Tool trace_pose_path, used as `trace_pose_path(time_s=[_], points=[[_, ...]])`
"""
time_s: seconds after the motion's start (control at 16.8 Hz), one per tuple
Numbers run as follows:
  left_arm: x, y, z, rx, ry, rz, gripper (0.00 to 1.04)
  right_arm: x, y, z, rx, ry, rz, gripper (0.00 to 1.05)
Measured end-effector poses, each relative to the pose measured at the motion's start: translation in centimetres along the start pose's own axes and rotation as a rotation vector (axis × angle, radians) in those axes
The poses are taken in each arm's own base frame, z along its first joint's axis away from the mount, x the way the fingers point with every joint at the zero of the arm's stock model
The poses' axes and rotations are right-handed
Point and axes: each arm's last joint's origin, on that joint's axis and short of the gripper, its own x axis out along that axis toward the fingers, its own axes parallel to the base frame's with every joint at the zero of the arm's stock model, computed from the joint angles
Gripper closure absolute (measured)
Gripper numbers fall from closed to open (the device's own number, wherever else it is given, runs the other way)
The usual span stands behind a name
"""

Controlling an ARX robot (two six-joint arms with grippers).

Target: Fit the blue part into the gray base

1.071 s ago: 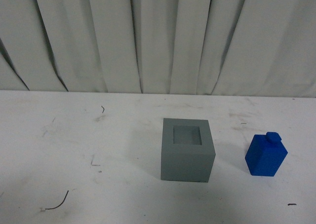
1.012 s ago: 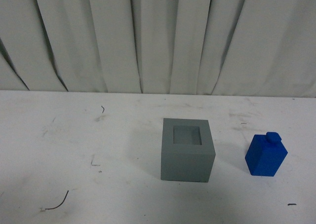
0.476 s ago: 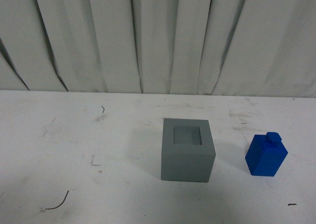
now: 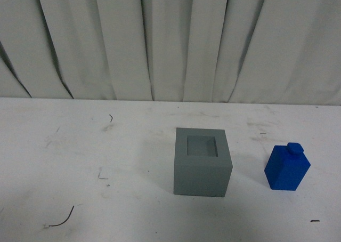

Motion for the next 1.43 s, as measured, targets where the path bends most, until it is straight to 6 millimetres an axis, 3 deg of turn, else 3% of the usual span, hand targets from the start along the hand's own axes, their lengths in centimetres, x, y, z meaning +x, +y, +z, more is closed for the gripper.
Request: trace_pose_path(time_s=[1.13, 1.37, 1.43], points=[[0.0, 0.0, 0.0, 0.0, 0.0, 0.0, 0.07, 0.2, -0.1, 0.3, 0.0, -0.031, 0.004, 0.06], [0.0, 0.0, 0.0, 0.0, 0.0, 0.0, 0.07, 2.5, -1.6, 1.3, -0.005, -0.057, -0.005, 0.06], [0.0, 0.0, 0.0, 0.0, 0.0, 0.0, 0.07, 4.2, -2.5, 3.1, -0.022, -0.112, 0.007, 0.06]])
